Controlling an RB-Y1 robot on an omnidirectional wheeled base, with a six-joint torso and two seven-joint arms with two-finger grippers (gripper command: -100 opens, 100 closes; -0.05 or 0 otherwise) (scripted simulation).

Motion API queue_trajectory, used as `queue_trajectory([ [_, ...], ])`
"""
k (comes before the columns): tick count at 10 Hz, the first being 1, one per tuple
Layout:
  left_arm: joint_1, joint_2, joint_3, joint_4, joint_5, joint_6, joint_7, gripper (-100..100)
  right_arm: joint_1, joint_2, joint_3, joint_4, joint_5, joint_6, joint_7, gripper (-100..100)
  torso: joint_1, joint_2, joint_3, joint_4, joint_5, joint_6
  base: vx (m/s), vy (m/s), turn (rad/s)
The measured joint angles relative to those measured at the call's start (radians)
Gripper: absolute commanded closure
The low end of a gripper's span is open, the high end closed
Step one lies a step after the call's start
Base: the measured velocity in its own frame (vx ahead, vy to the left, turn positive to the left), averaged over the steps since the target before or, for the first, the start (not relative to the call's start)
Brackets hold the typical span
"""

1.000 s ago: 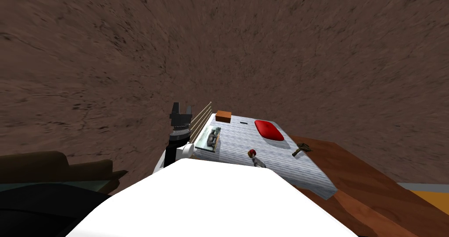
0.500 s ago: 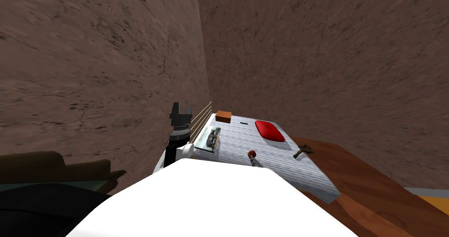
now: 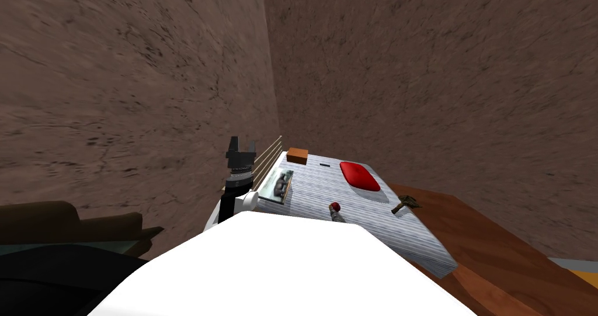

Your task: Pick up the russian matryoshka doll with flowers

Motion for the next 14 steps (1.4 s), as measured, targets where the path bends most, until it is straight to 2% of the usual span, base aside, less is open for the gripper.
queue_trajectory([
  [3, 0.0, 0.0, 0.0, 0.0, 0.0, 0.0, 0.0, 0, -0.054, 0.022, -0.001, 0.062, -0.03, 0.013, -0.024, -100, -0.004, 0.0, 0.0, 0.0, -0.001, 0.0, 0.021, -0.085, 0.014],
  [4, 0.0, 0.0, 0.0, 0.0, 0.0, 0.0, 0.0, 0, -0.056, 0.022, -0.001, 0.065, -0.031, 0.013, -0.027, 0, -0.001, 0.001, 0.0, 0.0, 0.0, 0.0, 0.003, -0.011, 0.001],
  [5, 0.0, 0.0, 0.0, 0.0, 0.0, 0.0, 0.0, 0, -0.056, 0.022, -0.001, 0.064, -0.031, 0.013, -0.027, -100, 0.002, 0.001, 0.001, 0.0, 0.0, 0.0, 0.005, -0.071, 0.068],
  [8, 0.0, 0.0, 0.0, 0.0, 0.0, 0.0, 0.0, 0, -0.092, 0.06, 0.022, 0.141, 0.011, -0.053, -0.093, -100, -0.004, 0.001, 0.001, 0.0, -0.001, 0.0, 0.005, -0.111, 0.078],
  [10, 0.0, 0.0, 0.0, 0.0, 0.0, 0.0, 0.0, 0, -0.119, 0.082, 0.048, 0.203, 0.048, -0.105, -0.156, -100, -0.002, 0.001, 0.001, 0.0, 0.0, 0.0, 0.006, -0.088, 0.058],
  [12, 0.0, 0.0, 0.0, 0.0, 0.0, 0.0, 0.0, 0, -0.135, 0.106, 0.056, 0.236, 0.068, -0.141, -0.182, -100, -0.002, 0.001, 0.001, 0.0, 0.0, 0.0, 0.001, -0.09, 0.064],
  [14, 0.0, 0.0, 0.0, 0.0, 0.0, 0.0, 0.0, 0, -0.165, 0.128, 0.077, 0.299, 0.1, -0.189, -0.237, -100, -0.002, 0.002, 0.001, 0.0, -0.001, 0.0, -0.001, -0.069, 0.039],
])
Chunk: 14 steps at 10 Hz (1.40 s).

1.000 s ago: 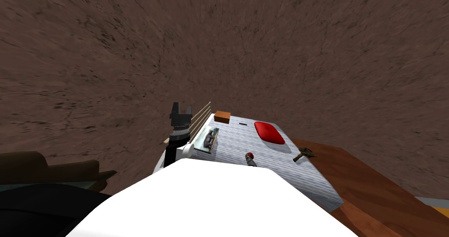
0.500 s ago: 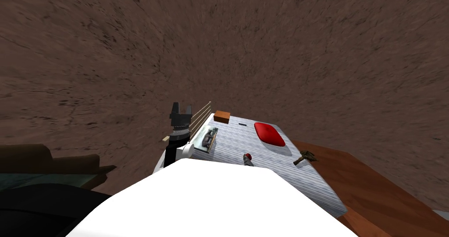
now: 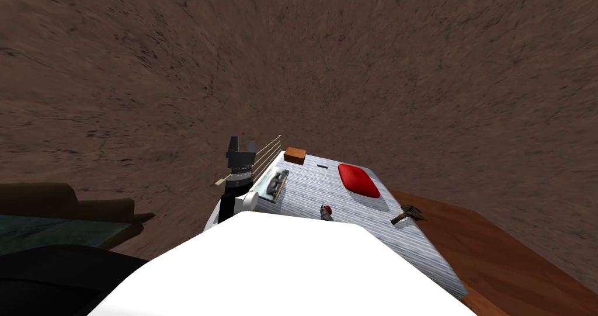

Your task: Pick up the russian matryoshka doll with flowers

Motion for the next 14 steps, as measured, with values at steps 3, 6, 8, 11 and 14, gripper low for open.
queue_trajectory([
  [3, 0.0, 0.0, 0.0, 0.0, 0.0, 0.0, 0.0, 0, -0.001, 0.002, 0.002, 0.003, 0.002, -0.006, -0.006, 100, 0.004, -0.001, -0.001, 0.0, 0.0, 0.0, 0.0, -0.003, 0.0],
  [6, 0.0, 0.0, 0.0, 0.0, 0.0, 0.0, 0.0, 0, -0.001, 0.002, 0.002, 0.003, 0.002, -0.006, -0.007, 0, 0.003, -0.002, -0.001, -0.001, 0.0, 0.0, 0.0, 0.0, 0.0],
  [8, 0.0, 0.0, 0.0, 0.0, 0.0, 0.0, 0.0, 0, 0.012, -0.007, -0.009, -0.026, -0.013, 0.013, 0.017, 100, 0.007, -0.002, -0.001, -0.001, 0.001, 0.001, 0.006, 0.088, -0.091],
  [11, 0.0, 0.0, 0.0, 0.0, 0.0, 0.0, 0.0, 0, 0.057, -0.038, -0.042, -0.119, -0.061, 0.085, 0.107, 100, 0.01, -0.002, -0.001, -0.001, 0.002, 0.0, -0.007, 0.105, -0.061],
  [14, 0.0, 0.0, 0.0, 0.0, 0.0, 0.0, 0.0, 0, 0.1, -0.071, -0.067, -0.201, -0.104, 0.151, 0.174, 100, 0.01, -0.001, -0.001, 0.0, 0.002, 0.0, -0.006, 0.093, -0.063],
])
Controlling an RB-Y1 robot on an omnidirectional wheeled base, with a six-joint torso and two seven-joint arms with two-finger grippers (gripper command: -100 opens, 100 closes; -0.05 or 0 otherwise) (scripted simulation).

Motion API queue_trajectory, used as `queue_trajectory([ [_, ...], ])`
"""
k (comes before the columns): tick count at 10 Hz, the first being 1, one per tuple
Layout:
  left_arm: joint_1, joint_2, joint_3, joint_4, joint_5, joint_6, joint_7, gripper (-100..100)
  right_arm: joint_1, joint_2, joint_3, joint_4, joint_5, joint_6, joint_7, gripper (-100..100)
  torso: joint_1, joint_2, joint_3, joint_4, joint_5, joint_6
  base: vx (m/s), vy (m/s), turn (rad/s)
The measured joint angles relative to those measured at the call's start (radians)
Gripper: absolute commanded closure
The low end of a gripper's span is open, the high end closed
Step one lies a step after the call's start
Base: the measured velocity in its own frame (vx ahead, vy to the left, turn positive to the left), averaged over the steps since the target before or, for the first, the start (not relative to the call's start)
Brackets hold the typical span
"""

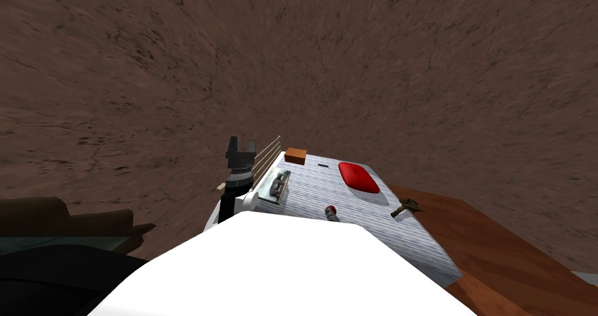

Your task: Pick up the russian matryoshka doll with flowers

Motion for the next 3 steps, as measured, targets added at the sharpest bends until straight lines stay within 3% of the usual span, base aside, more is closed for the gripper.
queue_trajectory([
  [2, 0.0, 0.0, 0.0, 0.0, 0.0, 0.0, 0.0, 0, 0.007, -0.023, -0.014, -0.029, -0.025, 0.04, 0.04, 100, 0.0, -0.001, 0.0, 0.0, 0.0, -0.001, -0.001, 0.059, -0.036],
  [3, 0.0, 0.0, 0.0, 0.0, 0.0, 0.0, 0.0, 0, 0.007, -0.024, -0.015, -0.031, -0.027, 0.044, 0.043, 0, -0.003, -0.001, 0.0, 0.0, -0.001, -0.001, 0.0, 0.008, 0.003],
])
